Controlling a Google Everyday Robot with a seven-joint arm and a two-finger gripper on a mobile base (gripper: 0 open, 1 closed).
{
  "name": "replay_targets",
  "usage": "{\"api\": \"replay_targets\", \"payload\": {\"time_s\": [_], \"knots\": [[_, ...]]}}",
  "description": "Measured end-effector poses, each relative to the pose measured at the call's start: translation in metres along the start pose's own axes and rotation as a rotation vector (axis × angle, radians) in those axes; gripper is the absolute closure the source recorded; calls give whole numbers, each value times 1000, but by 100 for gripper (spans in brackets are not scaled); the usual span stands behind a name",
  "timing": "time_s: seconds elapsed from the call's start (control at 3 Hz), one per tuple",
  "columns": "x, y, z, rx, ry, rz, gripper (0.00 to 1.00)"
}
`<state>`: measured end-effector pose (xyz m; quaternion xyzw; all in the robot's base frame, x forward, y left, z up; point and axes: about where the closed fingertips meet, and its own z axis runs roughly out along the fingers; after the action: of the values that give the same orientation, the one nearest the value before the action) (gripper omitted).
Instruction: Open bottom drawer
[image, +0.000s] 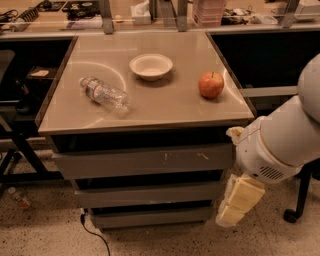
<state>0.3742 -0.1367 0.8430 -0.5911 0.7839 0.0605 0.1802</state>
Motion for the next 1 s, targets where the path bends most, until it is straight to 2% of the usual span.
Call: {"api": "replay_targets", "payload": {"time_s": [0.33, 0.67, 1.0], "knots": [[-15, 37, 47, -52, -23, -2, 0], [-14, 83, 130, -152, -13, 13, 0], [9, 123, 206, -263, 45, 45, 0]]}}
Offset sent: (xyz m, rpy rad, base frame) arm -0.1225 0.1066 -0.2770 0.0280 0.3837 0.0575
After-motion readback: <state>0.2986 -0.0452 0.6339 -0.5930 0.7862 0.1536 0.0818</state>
